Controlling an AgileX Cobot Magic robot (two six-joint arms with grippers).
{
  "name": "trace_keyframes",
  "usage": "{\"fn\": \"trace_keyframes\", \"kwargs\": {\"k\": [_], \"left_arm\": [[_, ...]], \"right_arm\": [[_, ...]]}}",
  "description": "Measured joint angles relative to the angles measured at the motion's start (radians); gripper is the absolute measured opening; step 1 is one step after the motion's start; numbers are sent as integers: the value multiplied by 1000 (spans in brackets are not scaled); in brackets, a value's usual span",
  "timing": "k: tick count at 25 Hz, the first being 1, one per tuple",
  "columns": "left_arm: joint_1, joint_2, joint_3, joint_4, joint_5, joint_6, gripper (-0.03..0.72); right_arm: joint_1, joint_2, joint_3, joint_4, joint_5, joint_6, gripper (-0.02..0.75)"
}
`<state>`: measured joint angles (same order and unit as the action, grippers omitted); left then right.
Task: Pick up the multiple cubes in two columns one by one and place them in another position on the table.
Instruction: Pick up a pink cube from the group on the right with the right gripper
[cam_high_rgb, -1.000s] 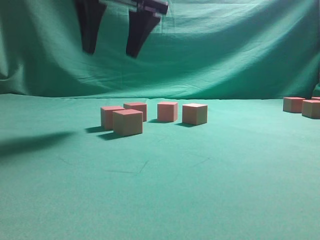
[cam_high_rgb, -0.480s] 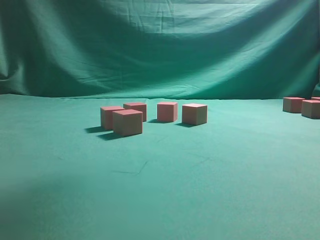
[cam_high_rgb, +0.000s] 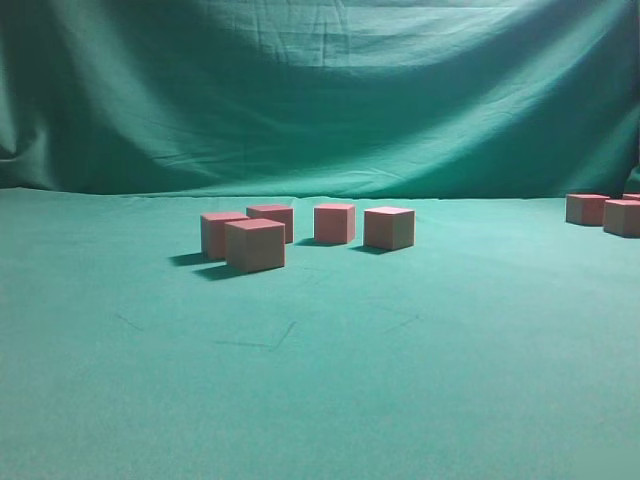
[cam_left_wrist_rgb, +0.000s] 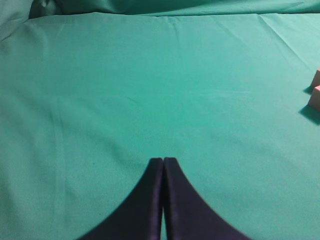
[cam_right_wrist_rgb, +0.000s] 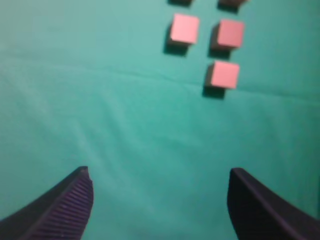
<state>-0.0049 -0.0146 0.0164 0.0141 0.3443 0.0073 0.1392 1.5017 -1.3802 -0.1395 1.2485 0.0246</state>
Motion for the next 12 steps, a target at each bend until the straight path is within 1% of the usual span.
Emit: {"fn": "trace_keyframes", "kwargs": {"k": [4, 6, 8, 12], "left_arm": [[0, 0, 0, 0, 0, 0, 0], [0, 0, 0, 0, 0, 0, 0], [0, 0, 0, 0, 0, 0, 0], [0, 0, 0, 0, 0, 0, 0]], "right_arm": [[-138, 0, 116, 4, -95, 0, 557], [-183, 14, 140, 16, -149, 0, 557], [-215, 45, 148, 26, -179, -7, 557], [-235, 134, 154, 38, -239, -37, 557]]}}
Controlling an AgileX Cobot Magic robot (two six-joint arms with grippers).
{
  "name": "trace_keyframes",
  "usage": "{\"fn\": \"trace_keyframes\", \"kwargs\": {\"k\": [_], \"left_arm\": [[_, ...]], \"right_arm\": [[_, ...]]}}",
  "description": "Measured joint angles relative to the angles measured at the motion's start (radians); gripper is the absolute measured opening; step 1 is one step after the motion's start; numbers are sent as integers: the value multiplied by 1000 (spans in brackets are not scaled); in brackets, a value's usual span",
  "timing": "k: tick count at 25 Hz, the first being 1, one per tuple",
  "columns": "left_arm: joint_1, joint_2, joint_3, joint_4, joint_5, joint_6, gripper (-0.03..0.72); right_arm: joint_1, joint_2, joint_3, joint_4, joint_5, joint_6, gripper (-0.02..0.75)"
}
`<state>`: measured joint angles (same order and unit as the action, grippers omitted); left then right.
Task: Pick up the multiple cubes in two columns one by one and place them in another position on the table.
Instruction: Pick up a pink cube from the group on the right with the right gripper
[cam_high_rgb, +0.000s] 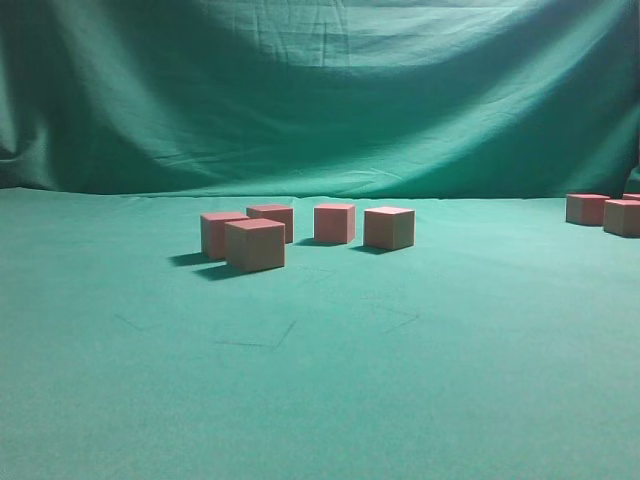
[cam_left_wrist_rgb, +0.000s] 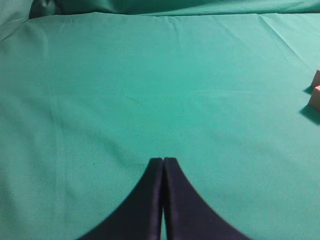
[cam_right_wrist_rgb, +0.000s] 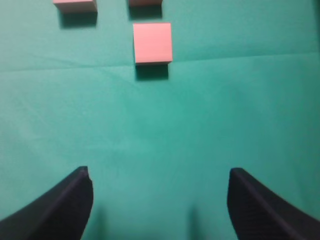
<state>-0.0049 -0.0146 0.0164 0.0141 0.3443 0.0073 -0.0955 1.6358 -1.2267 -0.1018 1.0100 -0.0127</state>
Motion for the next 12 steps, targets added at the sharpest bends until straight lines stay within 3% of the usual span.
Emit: {"fn": "trace_keyframes", "kwargs": {"k": [12], "left_arm": [[0, 0, 0, 0, 0, 0, 0]], "right_arm": [[0, 237, -81, 6, -139, -19, 557]]}}
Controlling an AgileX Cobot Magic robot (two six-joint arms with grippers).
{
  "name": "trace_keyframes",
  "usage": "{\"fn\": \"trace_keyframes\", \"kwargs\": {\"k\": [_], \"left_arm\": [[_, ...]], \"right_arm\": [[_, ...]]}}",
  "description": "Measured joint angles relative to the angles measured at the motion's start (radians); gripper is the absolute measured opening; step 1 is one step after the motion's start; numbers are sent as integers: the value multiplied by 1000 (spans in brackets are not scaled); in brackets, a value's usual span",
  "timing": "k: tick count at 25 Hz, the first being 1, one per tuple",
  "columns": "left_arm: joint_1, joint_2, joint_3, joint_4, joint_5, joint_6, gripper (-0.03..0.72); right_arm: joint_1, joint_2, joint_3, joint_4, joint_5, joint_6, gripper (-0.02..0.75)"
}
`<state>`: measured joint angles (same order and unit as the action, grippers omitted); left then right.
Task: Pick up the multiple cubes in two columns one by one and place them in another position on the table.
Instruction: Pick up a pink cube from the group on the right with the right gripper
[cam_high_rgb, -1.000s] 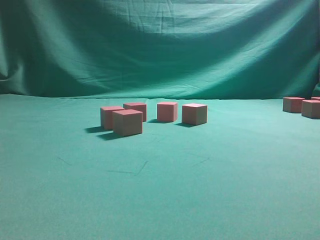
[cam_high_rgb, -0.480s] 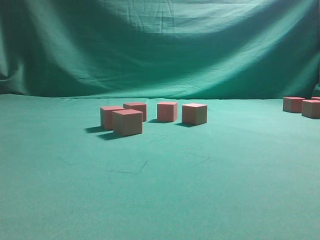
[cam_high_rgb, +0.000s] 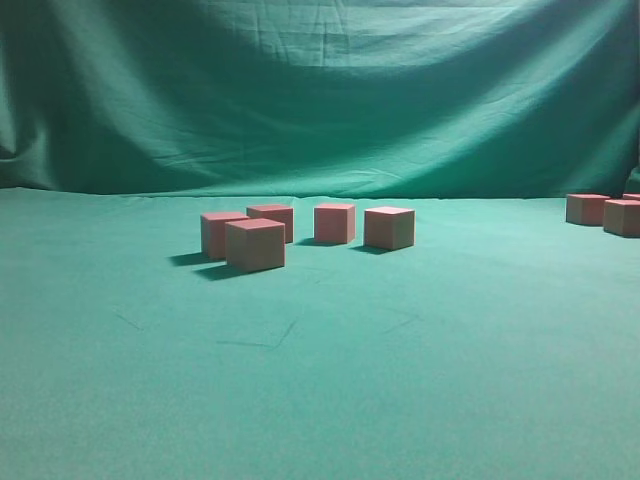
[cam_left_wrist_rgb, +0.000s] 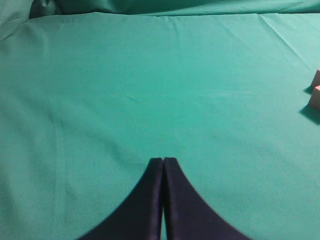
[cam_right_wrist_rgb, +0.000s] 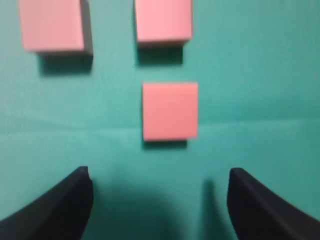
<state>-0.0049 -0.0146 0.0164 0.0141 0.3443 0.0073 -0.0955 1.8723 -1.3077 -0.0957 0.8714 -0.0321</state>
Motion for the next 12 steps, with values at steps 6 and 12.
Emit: {"fn": "trace_keyframes", "kwargs": {"k": [6, 12], "left_arm": [[0, 0, 0, 0, 0, 0, 0], [0, 0, 0, 0, 0, 0, 0]], "right_arm": [[0, 86, -97, 0, -6, -6, 557], [0, 146, -113, 0, -28, -16, 557]]}}
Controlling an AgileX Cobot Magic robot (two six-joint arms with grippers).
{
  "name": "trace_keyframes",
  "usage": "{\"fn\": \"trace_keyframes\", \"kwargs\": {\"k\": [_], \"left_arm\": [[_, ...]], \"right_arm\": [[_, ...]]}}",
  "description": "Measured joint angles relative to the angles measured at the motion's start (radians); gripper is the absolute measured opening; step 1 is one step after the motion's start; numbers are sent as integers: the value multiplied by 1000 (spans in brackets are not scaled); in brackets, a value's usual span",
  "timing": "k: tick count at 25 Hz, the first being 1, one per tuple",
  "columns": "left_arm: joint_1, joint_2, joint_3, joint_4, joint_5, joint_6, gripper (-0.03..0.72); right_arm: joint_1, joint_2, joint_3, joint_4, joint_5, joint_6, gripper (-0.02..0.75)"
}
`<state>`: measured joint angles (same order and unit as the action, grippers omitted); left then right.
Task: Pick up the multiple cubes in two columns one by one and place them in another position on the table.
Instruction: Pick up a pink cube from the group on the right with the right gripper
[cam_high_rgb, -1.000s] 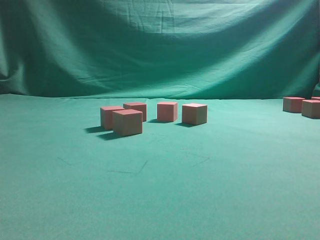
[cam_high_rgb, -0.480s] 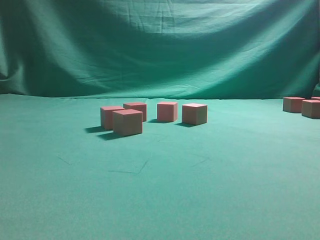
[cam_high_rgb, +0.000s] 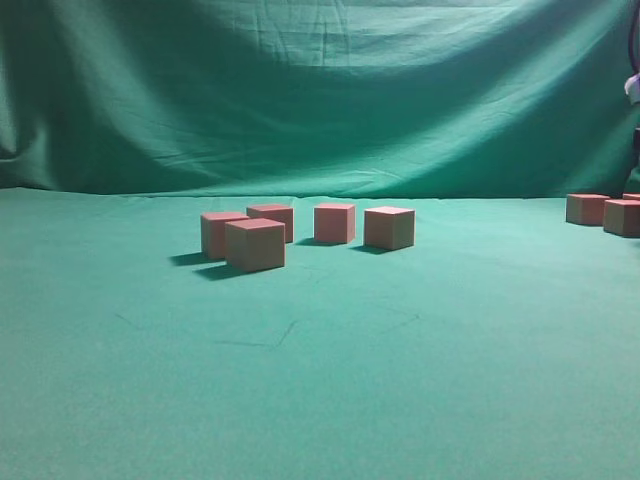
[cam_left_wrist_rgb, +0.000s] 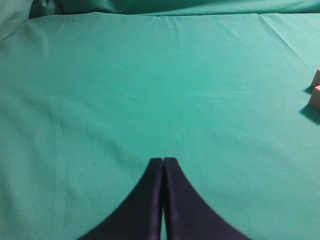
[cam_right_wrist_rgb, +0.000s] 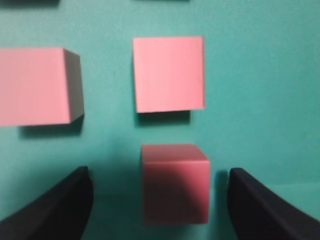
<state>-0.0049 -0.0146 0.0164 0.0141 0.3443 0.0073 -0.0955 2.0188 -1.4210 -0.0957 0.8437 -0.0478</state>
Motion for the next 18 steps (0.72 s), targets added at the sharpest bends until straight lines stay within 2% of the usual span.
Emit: {"fn": "trace_keyframes", "kwargs": {"k": [4, 7, 10, 11, 18], "left_arm": [[0, 0, 0, 0, 0, 0, 0], [0, 0, 0, 0, 0, 0, 0], [0, 0, 0, 0, 0, 0, 0], [0, 0, 0, 0, 0, 0, 0], [0, 0, 0, 0, 0, 0, 0]], "right_arm": [[0, 11, 0, 0, -9, -10, 557], [0, 11, -2, 0, -18, -12, 440], [0, 11, -2, 0, -19, -12, 284], [0, 11, -2, 0, -19, -12, 259], [0, 5, -2, 7, 30, 4, 269]]}}
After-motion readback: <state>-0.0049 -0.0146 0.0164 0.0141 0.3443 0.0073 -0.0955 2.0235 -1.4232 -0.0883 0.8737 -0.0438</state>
